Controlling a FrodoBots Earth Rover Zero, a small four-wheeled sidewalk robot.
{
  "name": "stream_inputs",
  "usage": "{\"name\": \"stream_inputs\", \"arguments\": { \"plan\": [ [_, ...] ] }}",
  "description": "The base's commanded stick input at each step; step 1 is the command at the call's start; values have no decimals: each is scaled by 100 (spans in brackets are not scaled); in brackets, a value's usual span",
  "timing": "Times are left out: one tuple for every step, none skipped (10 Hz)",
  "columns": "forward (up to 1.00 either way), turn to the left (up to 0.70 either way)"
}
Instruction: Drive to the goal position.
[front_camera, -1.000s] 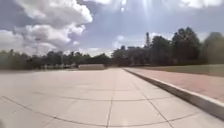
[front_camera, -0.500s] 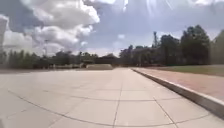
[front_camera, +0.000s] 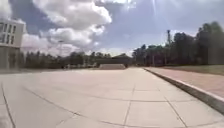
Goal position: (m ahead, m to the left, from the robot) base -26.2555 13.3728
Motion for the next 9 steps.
{"name": "stream_inputs", "arguments": {
  "plan": [
    [0, 70],
    [0, 70],
    [0, 70],
    [0, 70],
    [0, 70],
    [0, 70],
    [0, 70],
    [0, 70],
    [0, 70]
  ]
}}
